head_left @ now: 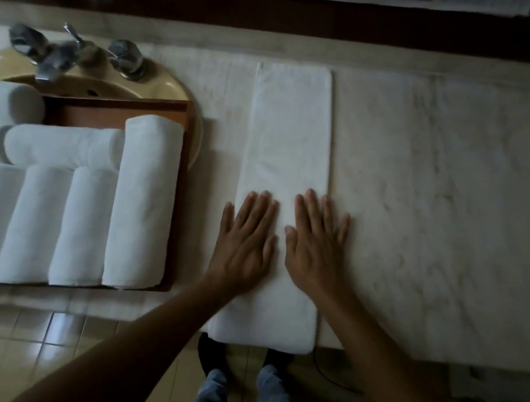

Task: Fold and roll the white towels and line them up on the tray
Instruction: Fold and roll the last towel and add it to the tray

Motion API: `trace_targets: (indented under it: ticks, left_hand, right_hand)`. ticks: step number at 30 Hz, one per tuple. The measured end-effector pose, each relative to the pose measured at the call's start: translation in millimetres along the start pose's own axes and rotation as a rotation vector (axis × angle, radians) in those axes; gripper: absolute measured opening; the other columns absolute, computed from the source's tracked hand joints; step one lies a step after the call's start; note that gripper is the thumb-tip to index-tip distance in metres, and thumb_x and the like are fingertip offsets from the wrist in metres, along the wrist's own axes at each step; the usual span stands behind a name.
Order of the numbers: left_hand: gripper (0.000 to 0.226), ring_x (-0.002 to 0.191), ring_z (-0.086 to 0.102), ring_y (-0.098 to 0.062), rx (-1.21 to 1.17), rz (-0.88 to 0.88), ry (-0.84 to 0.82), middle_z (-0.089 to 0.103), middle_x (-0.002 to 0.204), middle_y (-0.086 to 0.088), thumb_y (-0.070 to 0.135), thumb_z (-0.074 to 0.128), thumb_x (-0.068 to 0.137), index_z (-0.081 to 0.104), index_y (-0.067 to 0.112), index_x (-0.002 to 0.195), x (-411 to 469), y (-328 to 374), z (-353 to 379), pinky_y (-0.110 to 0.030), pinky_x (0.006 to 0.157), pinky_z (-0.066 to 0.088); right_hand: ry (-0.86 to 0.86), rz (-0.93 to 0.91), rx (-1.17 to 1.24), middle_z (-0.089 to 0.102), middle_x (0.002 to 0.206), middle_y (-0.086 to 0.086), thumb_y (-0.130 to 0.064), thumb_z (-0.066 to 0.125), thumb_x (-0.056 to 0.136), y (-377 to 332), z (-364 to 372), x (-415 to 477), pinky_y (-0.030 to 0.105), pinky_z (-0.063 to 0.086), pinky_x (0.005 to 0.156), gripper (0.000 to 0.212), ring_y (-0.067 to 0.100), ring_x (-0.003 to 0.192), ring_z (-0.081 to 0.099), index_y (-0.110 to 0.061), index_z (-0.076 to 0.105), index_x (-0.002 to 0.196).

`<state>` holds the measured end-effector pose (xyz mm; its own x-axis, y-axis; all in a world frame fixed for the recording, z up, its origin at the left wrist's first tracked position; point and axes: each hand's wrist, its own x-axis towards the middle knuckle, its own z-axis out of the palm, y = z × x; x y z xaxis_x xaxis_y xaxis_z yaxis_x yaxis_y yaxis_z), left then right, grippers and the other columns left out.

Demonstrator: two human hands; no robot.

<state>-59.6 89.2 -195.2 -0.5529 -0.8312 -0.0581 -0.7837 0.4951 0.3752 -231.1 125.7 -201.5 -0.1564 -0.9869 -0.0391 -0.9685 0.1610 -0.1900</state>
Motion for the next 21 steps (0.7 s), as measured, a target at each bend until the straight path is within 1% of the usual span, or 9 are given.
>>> trace_targets:
  ticks: [3,5,10,12,15,18,21]
  left_hand:
    - [0.065,0.16,0.004,-0.022,0.03,-0.011,0.03,0.01,0.173,-0.004,0.046,0.023,0.106,0.021,0.02,0.165,45.6,-12.3,-4.8,-0.06,0.125,0.01]
    - [0.065,0.16,0.01,-0.023,0.047,-0.022,0.036,0.016,0.172,-0.004,0.046,0.024,0.105,0.025,0.021,0.164,74.9,-19.3,-8.7,-0.06,0.125,0.012]
    - [0.065,0.16,0.001,-0.02,0.122,-0.019,0.009,0.006,0.174,0.001,0.051,0.017,0.106,0.014,0.027,0.166,120.5,-41.4,-18.5,-0.059,0.126,0.003]
    - [0.068,0.16,-0.004,-0.021,0.116,-0.055,-0.004,0.001,0.174,0.0,0.054,0.012,0.104,0.009,0.026,0.166,124.3,-55.9,-27.0,-0.058,0.126,-0.003]
    - [0.07,0.16,-0.006,-0.024,0.071,-0.102,0.046,0.001,0.174,-0.004,0.051,0.015,0.103,0.01,0.02,0.166,108.0,-61.9,-39.3,-0.059,0.126,-0.004]
    - [0.068,0.16,-0.006,-0.022,0.045,-0.05,0.063,-0.001,0.174,-0.003,0.044,0.026,0.104,0.01,0.02,0.166,68.1,-26.9,-24.0,-0.058,0.127,-0.003]
    - [0.064,0.16,-0.007,-0.018,0.006,-0.021,0.044,-0.001,0.174,0.001,0.046,0.021,0.107,0.011,0.023,0.166,36.7,-10.7,-3.4,-0.06,0.126,0.002]
  right_hand:
    - [0.022,-0.022,-0.005,0.018,0.171,-0.001,-0.047,0.027,0.106,8.8,-1.4,48.1,0.065,0.004,0.122,0.062,0.025,0.158,0.011,-0.021,0.028,0.162]
    - [0.024,-0.029,0.005,0.018,0.171,-0.002,-0.047,0.029,0.105,14.8,-2.5,80.0,0.066,0.003,0.122,0.062,0.025,0.158,0.012,-0.022,0.029,0.162]
    - [0.012,-0.023,0.001,0.014,0.172,-0.006,-0.051,0.025,0.105,30.3,-5.0,128.4,0.069,0.002,0.121,0.062,0.024,0.158,0.011,-0.027,0.025,0.162]
    - [-0.007,-0.029,0.006,0.012,0.172,-0.007,-0.05,0.025,0.106,40.5,-11.2,135.8,0.069,0.002,0.121,0.061,0.025,0.158,0.009,-0.027,0.024,0.163]
    - [0.04,-0.007,0.056,0.015,0.172,-0.002,-0.045,0.03,0.108,43.9,-23.4,120.7,0.068,0.004,0.121,0.058,0.026,0.158,0.008,-0.024,0.026,0.162]
    - [0.12,0.052,0.135,0.02,0.171,0.002,-0.041,0.034,0.105,11.7,-18.3,67.7,0.065,0.006,0.121,0.059,0.025,0.158,0.012,-0.022,0.031,0.161]
    - [0.097,-0.012,0.048,0.021,0.17,0.001,-0.045,0.032,0.105,-5.2,0.5,20.5,0.064,0.002,0.122,0.059,0.024,0.158,0.013,-0.024,0.031,0.161]
